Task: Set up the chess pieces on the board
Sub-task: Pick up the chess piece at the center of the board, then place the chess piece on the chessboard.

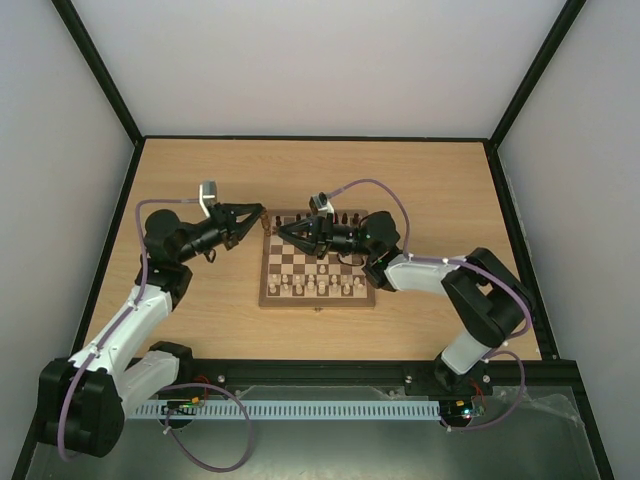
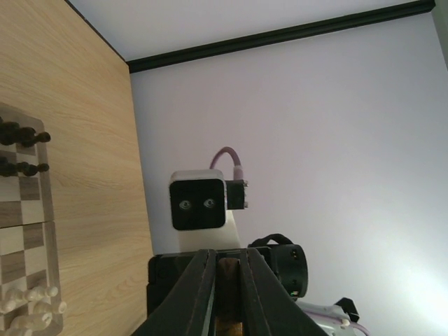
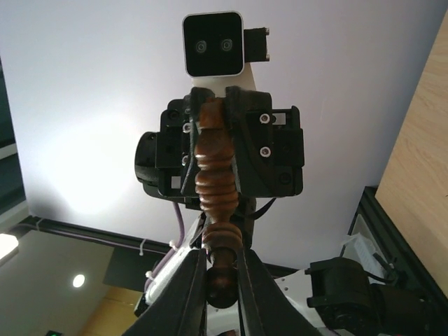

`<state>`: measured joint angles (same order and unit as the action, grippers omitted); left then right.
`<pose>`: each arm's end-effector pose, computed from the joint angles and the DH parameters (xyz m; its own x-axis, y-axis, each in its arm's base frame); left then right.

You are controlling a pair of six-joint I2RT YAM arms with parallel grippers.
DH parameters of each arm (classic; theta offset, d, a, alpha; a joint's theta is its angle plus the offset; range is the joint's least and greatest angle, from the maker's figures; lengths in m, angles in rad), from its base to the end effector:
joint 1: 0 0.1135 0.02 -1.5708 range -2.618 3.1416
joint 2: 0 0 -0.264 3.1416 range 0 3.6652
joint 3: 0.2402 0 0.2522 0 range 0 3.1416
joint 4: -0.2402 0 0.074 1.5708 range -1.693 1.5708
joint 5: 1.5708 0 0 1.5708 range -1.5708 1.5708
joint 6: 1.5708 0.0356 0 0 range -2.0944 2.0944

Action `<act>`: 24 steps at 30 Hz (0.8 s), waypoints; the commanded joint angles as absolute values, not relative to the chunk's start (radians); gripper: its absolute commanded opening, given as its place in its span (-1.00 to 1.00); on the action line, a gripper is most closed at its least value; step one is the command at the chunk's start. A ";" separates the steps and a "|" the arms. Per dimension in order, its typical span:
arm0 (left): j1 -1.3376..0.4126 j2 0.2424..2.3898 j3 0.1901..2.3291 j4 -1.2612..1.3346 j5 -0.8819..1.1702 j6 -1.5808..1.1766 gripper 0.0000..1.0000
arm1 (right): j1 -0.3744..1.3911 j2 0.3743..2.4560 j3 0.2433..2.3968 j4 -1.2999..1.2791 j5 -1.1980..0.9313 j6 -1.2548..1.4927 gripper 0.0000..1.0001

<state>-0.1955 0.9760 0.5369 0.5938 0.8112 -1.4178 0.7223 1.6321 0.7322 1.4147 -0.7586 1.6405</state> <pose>0.2075 -0.0674 0.2975 -0.8038 -0.5346 -0.2610 0.2769 0.0522 -0.9595 0.2257 0.2315 0.2716 -0.9525 0.1257 -0.2773 -0.3038 -0.3351 0.8919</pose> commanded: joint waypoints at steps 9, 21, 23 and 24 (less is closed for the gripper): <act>-0.059 0.922 0.613 0.157 0.831 -1.100 -0.93 | 0.696 1.551 0.887 0.731 -0.820 1.228 -0.86; 0.010 0.974 0.667 -0.158 0.742 -0.787 -0.93 | 0.701 1.824 1.648 -0.647 -0.366 0.397 -0.83; 0.012 0.979 0.667 -0.170 0.728 -0.767 -0.93 | 0.712 1.870 1.713 -0.721 -0.248 0.367 -0.83; 0.013 0.981 0.665 -0.174 0.724 -0.761 -0.93 | 0.725 1.891 1.745 -0.756 -0.189 0.356 -0.83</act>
<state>0.0021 0.9718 0.6498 -0.1047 0.7525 -0.8433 0.7021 1.8004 1.6562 -0.3576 -0.4511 0.5385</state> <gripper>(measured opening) 0.103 0.100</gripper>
